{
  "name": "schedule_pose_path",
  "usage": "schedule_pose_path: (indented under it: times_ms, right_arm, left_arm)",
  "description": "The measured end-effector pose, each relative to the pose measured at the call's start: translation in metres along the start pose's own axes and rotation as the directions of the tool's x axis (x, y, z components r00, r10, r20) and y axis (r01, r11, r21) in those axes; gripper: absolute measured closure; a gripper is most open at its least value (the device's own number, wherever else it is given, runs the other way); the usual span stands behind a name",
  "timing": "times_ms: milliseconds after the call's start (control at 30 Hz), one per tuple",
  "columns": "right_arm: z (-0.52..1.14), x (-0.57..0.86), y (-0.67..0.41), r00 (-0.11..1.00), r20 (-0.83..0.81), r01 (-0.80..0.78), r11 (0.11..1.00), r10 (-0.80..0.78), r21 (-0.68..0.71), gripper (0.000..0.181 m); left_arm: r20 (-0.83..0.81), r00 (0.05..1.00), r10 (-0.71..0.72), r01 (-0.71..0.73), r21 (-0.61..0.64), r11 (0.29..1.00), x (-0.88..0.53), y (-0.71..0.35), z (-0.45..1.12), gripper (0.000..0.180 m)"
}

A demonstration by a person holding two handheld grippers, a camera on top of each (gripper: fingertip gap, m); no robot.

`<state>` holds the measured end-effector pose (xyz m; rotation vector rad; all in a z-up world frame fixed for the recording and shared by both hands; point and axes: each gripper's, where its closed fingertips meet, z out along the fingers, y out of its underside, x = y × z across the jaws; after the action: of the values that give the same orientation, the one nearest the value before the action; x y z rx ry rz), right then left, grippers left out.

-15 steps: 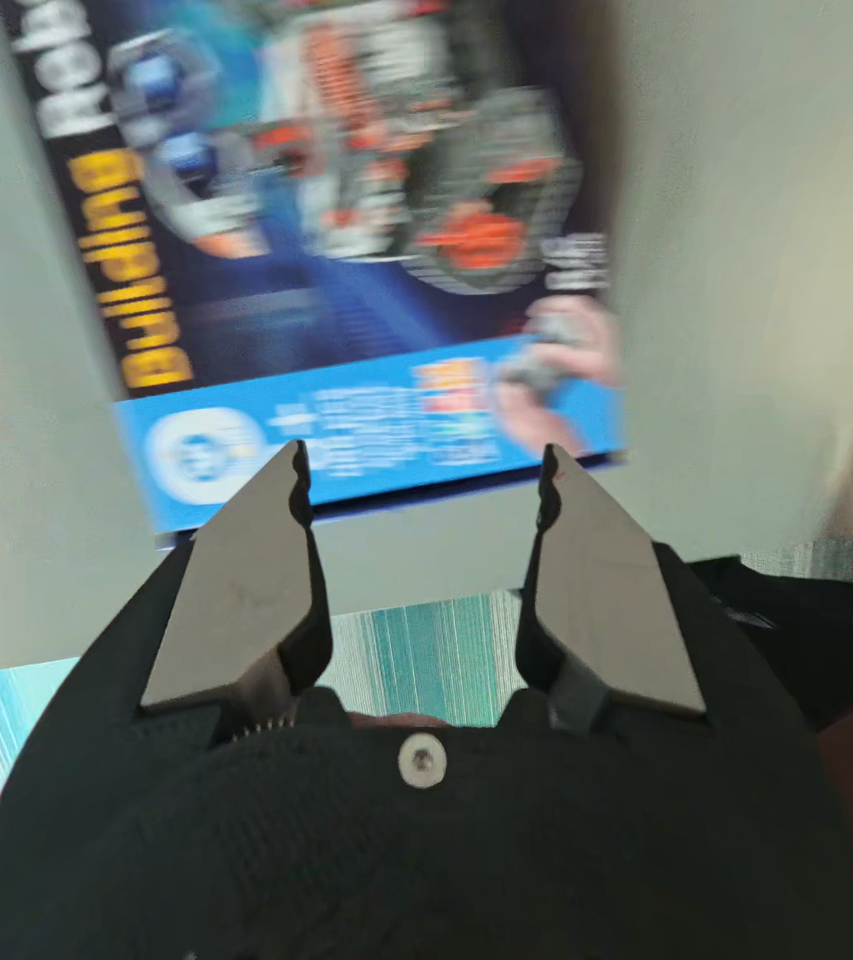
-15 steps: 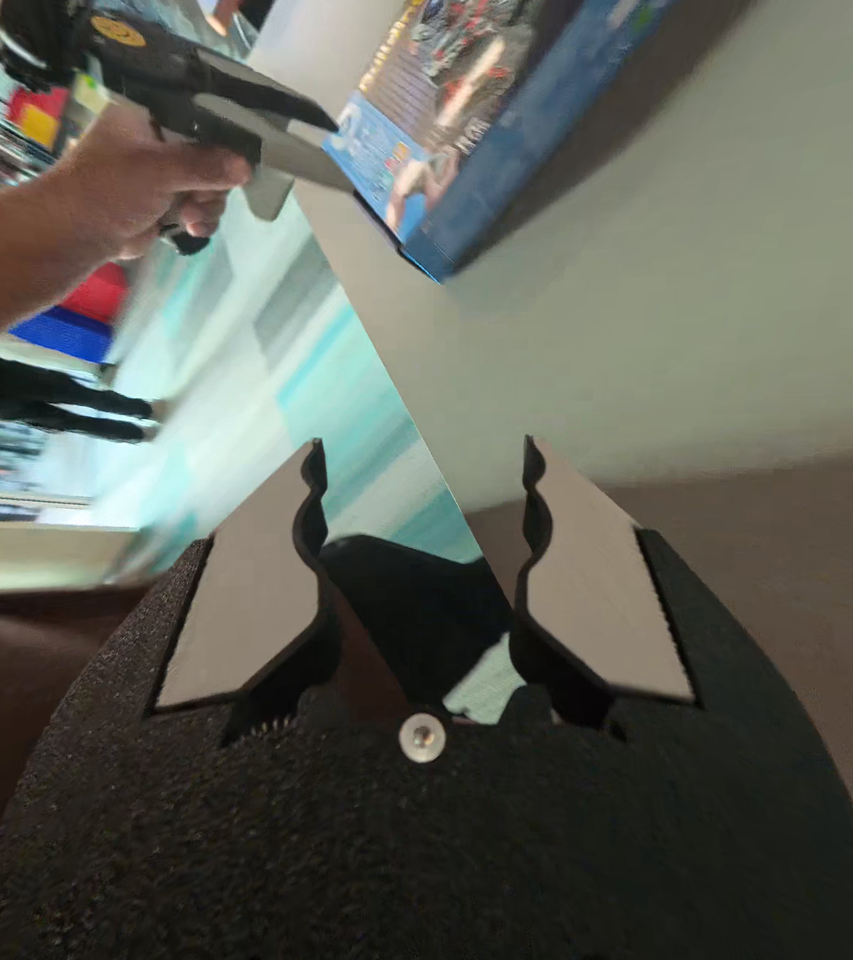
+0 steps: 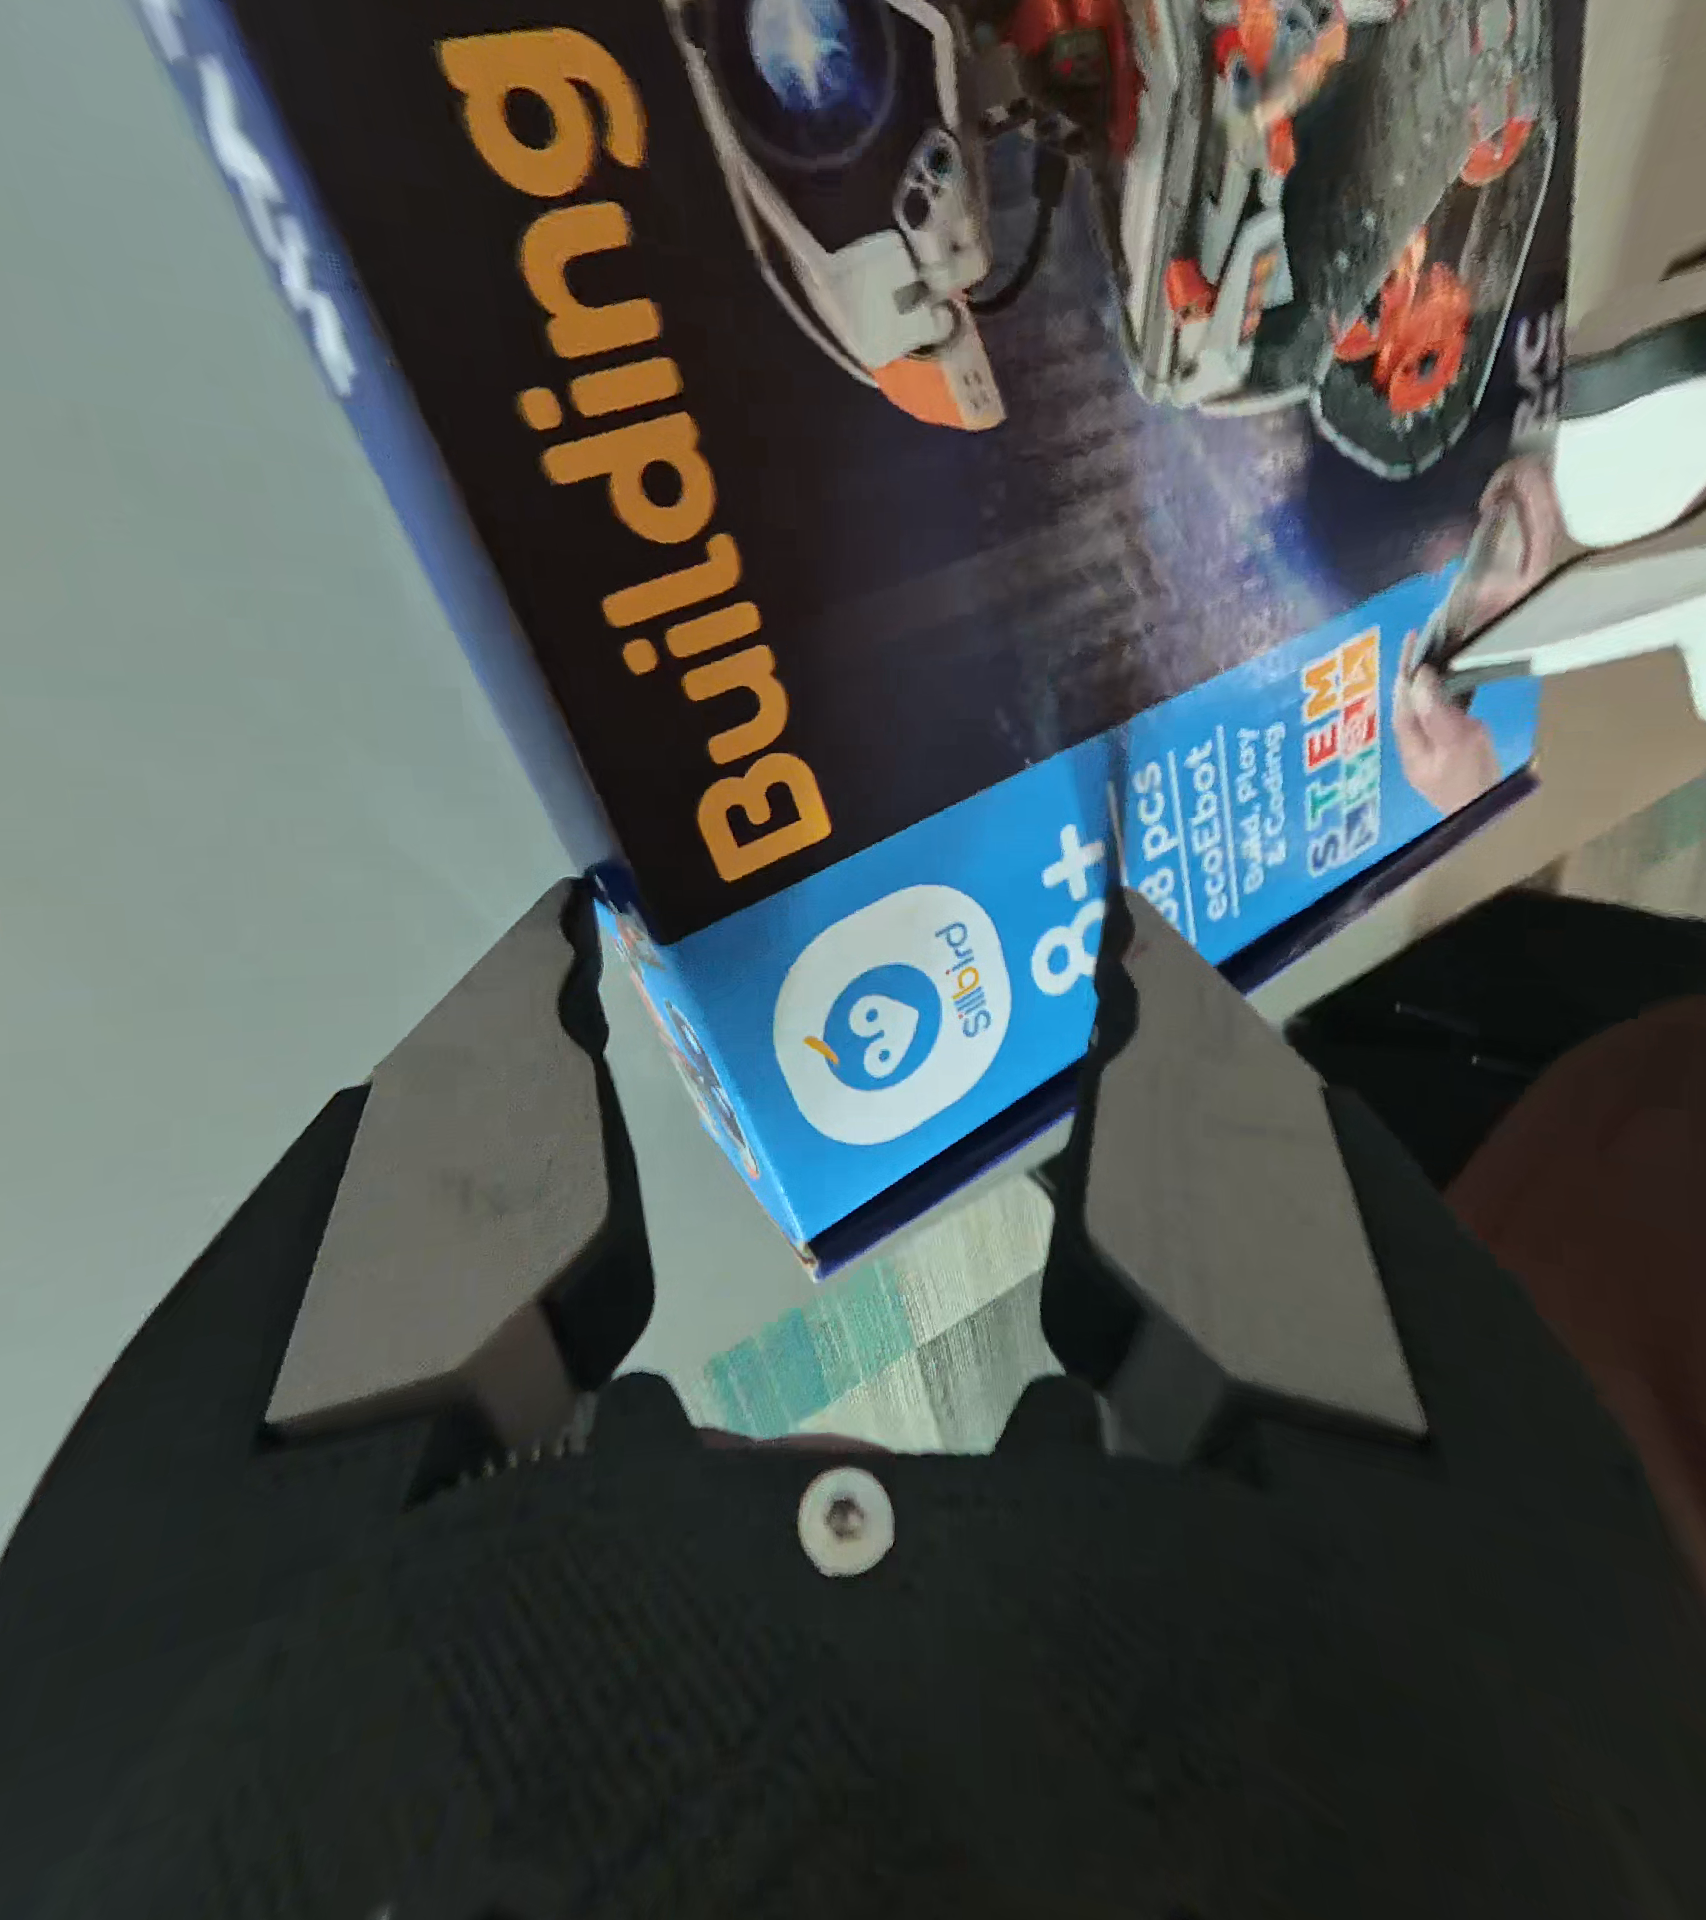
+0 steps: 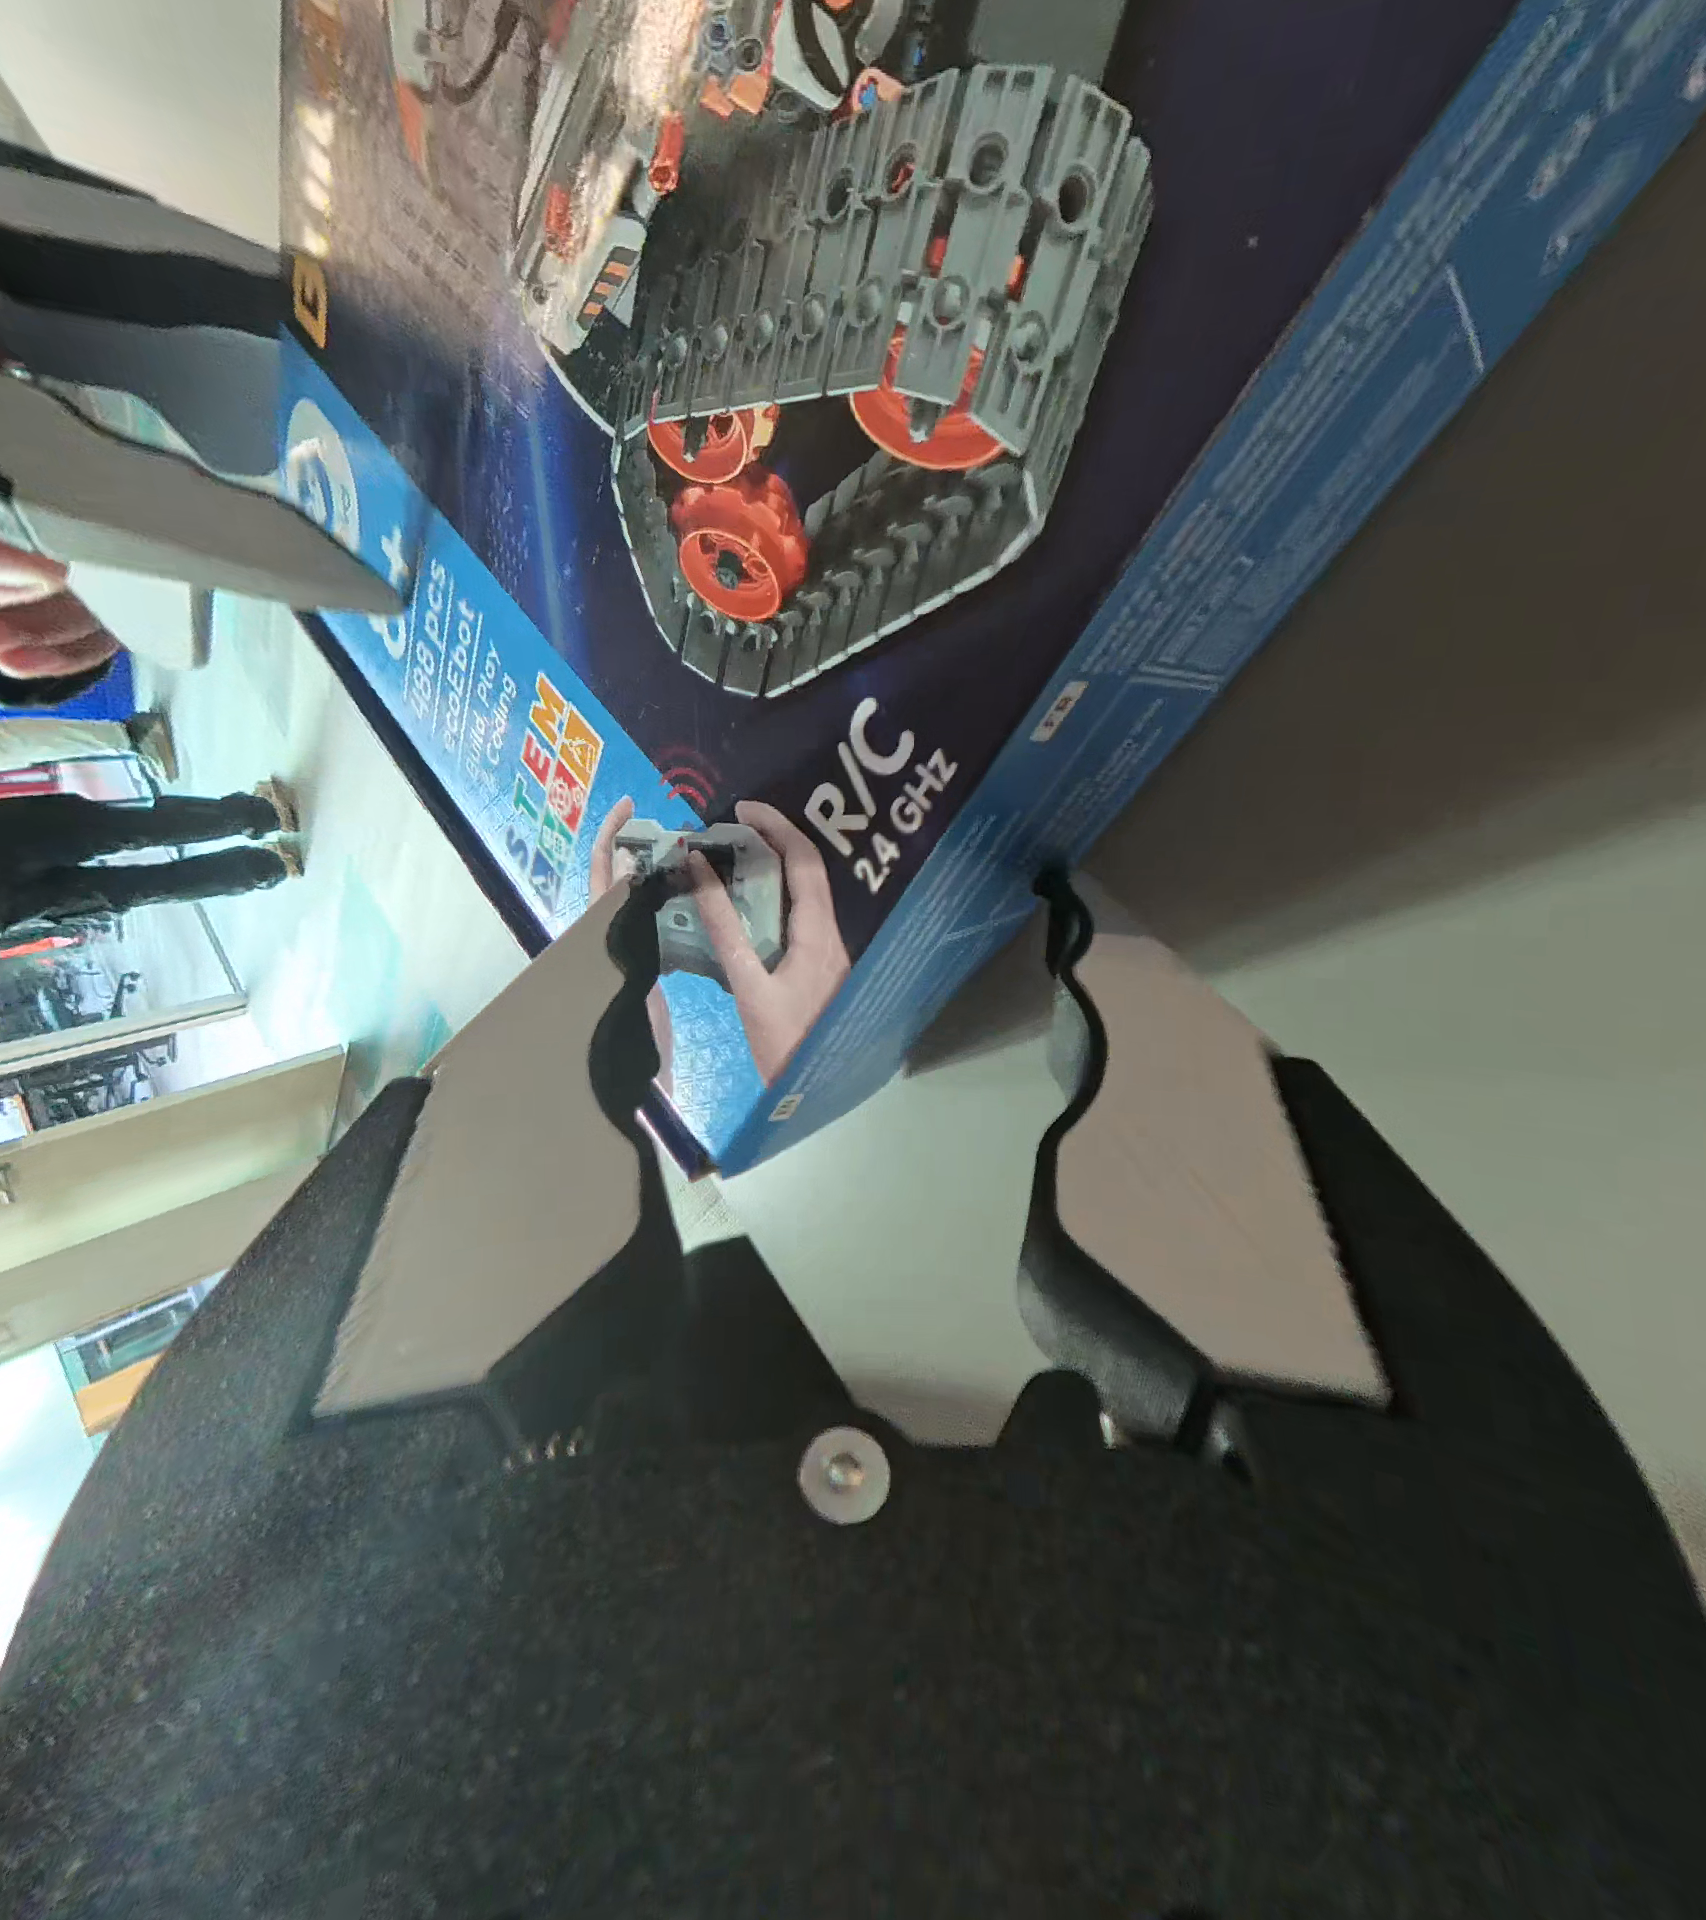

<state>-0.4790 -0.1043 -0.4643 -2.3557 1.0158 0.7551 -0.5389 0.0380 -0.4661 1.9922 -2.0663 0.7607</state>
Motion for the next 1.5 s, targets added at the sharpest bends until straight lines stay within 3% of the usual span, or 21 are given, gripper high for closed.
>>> schedule_pose_path:
  times_ms: [167, 333, 433, 500, 600, 667, 733, 833, 933, 1067, 1233, 1433, 1500]
  right_arm:
    - [-0.03, 0.01, 0.083, 0.999, -0.018, -0.032, 0.998, 0.031, -0.061, 0.107]
    - [-0.06, 0.019, 0.178, 0.994, 0.005, -0.107, 0.989, 0.108, -0.098, 0.108]
    - [-0.067, 0.022, 0.207, 0.99, 0.048, -0.131, 0.988, 0.136, -0.083, 0.105]
    - [-0.071, 0.025, 0.213, 0.986, 0.088, -0.136, 0.99, 0.139, -0.041, 0.108]
    - [-0.079, 0.026, 0.219, 0.989, 0.13, -0.076, 0.997, 0.075, 0.0, 0.116]
    - [-0.083, 0.023, 0.232, 0.985, 0.167, -0.027, 0.999, 0.03, -0.017, 0.116]
    - [-0.088, 0.021, 0.249, 0.981, 0.195, 0.008, 0.999, 0.001, -0.043, 0.114]
    - [-0.096, 0.023, 0.265, 0.982, 0.185, 0.057, 0.997, -0.046, -0.057, 0.113]
    - [-0.108, 0.025, 0.263, 0.985, 0.161, 0.063, 0.998, -0.057, -0.032, 0.114]
    - [-0.11, 0.029, 0.249, 0.992, 0.118, 0.034, 0.999, -0.036, 0.025, 0.114]
    - [-0.088, 0.038, 0.24, 0.998, 0.043, -0.052, 0.999, 0.053, -0.013, 0.103]
    - [-0.067, 0.002, 0.271, 0.997, 0.072, -0.019, 0.999, 0.022, -0.047, 0.109]
    - [-0.064, -0.002, 0.273, 0.992, 0.107, -0.068, 0.998, 0.067, 0.008, 0.113]
  left_arm:
    - [0.038, 0.994, 0.106, -0.103, -0.072, 0.992, 0.079, 0.058, 0.03, 0.069]
    - [-0.01, 0.999, 0.046, -0.046, -0.011, 0.999, 0.155, 0.102, 0.057, 0.059]
    - [-0.067, 0.991, -0.114, 0.11, -0.066, 0.992, 0.164, 0.125, 0.065, 0.069]
    - [-0.14, 0.964, -0.226, 0.224, -0.036, 0.974, 0.161, 0.129, 0.062, 0.079]
    - [-0.208, 0.955, -0.21, 0.211, -0.014, 0.977, 0.164, 0.141, 0.061, 0.084]
    - [-0.266, 0.933, -0.241, 0.226, -0.083, 0.97, 0.174, 0.154, 0.073, 0.073]
    - [-0.325, 0.89, -0.32, 0.293, -0.131, 0.947, 0.18, 0.155, 0.083, 0.066]
    - [-0.424, 0.769, -0.478, 0.49, -0.09, 0.867, 0.179, 0.132, 0.09, 0.073]
    - [-0.528, 0.694, -0.489, 0.548, -0.054, 0.835, 0.191, 0.127, 0.094, 0.084]
    - [-0.65, 0.629, -0.425, 0.575, 0.021, 0.818, 0.209, 0.132, 0.096, 0.097]
    - [-0.721, 0.587, -0.367, 0.556, 0.03, 0.83, 0.215, 0.151, 0.091, 0.102]
    - [-0.728, 0.601, -0.33, 0.395, -0.088, 0.914, 0.201, 0.198, 0.07, 0.102]
    - [-0.73, 0.605, -0.317, 0.36, -0.104, 0.927, 0.194, 0.203, 0.066, 0.102]
